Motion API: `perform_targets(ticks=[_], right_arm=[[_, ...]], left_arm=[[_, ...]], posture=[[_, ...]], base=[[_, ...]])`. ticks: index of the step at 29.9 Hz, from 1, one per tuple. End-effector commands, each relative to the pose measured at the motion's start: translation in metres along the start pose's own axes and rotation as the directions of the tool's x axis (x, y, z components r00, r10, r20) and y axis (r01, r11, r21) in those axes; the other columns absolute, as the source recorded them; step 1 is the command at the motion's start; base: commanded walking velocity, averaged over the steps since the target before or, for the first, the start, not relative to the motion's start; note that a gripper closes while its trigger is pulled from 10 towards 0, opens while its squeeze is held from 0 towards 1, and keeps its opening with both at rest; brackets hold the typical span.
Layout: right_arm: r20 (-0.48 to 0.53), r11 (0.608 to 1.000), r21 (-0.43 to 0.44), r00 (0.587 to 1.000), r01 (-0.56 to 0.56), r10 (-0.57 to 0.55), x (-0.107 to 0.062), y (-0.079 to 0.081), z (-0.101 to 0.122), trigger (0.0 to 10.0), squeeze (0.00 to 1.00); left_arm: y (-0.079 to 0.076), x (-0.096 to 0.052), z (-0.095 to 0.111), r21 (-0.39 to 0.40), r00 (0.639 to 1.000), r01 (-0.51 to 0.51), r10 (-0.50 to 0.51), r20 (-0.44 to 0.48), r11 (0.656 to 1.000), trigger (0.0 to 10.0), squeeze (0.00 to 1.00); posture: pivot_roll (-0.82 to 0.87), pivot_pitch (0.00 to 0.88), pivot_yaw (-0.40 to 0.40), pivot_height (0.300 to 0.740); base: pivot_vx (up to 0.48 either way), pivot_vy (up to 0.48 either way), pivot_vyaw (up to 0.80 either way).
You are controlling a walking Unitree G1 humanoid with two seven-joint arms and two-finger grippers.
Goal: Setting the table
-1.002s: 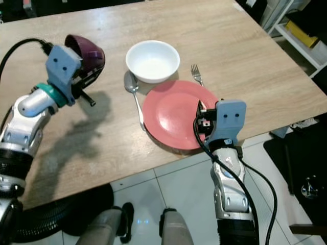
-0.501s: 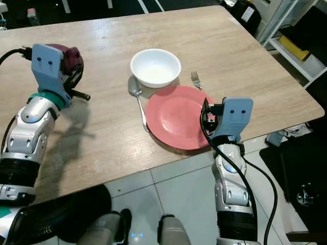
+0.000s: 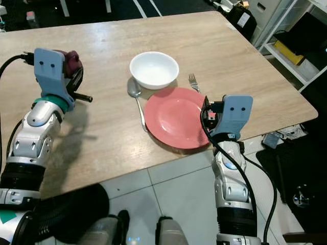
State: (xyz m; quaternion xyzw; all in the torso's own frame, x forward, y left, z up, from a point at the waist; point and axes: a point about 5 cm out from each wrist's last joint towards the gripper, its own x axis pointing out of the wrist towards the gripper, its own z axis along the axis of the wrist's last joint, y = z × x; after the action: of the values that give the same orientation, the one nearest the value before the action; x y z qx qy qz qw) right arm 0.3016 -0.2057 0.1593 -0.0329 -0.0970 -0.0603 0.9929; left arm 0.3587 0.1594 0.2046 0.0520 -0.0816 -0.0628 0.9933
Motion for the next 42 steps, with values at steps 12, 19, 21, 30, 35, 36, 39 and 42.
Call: perform_targets(ticks=[12,19,21,30,35,36,39,42], right_arm=[[-0.015,1.0,-0.002,1.0,0.024,-0.024,-0.0041,-0.0052,-0.0066,10.0,0.0],[-0.013,1.0,-0.008,1.0,0.025,-0.025,-0.0039,-0.0065,-0.0062,10.0,0.0],[-0.012,1.0,-0.009,1.0,0.026,-0.027,-0.0039,-0.0069,-0.0062,10.0,0.0],[-0.014,0.999,-0.026,0.999,0.033,-0.033,-0.0038,-0.0075,-0.007,10.0,0.0],[-0.016,0.999,-0.033,0.999,0.035,-0.035,-0.0035,-0.0076,-0.0075,10.0,0.0],[-0.017,0.999,-0.034,0.999,0.035,-0.036,-0.0033,-0.0077,-0.0076,10.0,0.0],[-0.017,0.999,-0.034,0.999,0.037,-0.037,-0.0031,-0.008,-0.0077,10.0,0.0],[-0.017,0.999,-0.033,0.999,0.038,-0.039,-0.0032,-0.0085,-0.0078,10.0,0.0]], left_arm=[[-0.0034,-0.002,0.0014,0.012,1.0,0.007,-0.007,-0.005,1.0,10.0,0.0],[-0.0052,-0.0019,0.0022,0.008,1.0,0.01,-0.01,-0.004,1.0,10.0,0.0],[-0.0057,-0.002,0.0026,0.007,1.0,0.011,-0.011,-0.004,1.0,10.0,0.0],[-0.0069,-0.0016,0.0033,0.006,1.0,0.016,-0.016,-0.002,1.0,10.0,0.0],[-0.0074,-0.0014,0.0035,0.004,1.0,0.018,-0.018,-0.002,1.0,10.0,0.0],[-0.0076,-0.0013,0.0035,0.004,1.0,0.019,-0.019,-0.003,1.0,10.0,0.0],[-0.0079,-0.0013,0.0033,0.004,1.0,0.02,-0.02,-0.003,1.0,10.0,0.0],[-0.0085,-0.0011,0.0032,0.003,1.0,0.023,-0.023,-0.003,1.0,10.0,0.0]], posture=[[-0.02,0.028,0.045,0.74],[-0.02,0.026,0.045,0.74],[-0.02,0.025,0.045,0.74],[-0.02,0.025,0.045,0.74],[-0.02,0.024,0.045,0.74],[-0.02,0.023,0.045,0.74],[-0.02,0.021,0.046,0.74],[-0.02,0.018,0.046,0.74]], base=[[-0.331,0.0,0.0],[-0.331,0.0,0.0],[-0.33,0.0,0.0],[-0.331,0.0,0.0],[-0.329,0.0,0.0],[-0.33,0.0,0.0],[-0.33,0.0,0.0],[-0.33,0.0,0.0]])
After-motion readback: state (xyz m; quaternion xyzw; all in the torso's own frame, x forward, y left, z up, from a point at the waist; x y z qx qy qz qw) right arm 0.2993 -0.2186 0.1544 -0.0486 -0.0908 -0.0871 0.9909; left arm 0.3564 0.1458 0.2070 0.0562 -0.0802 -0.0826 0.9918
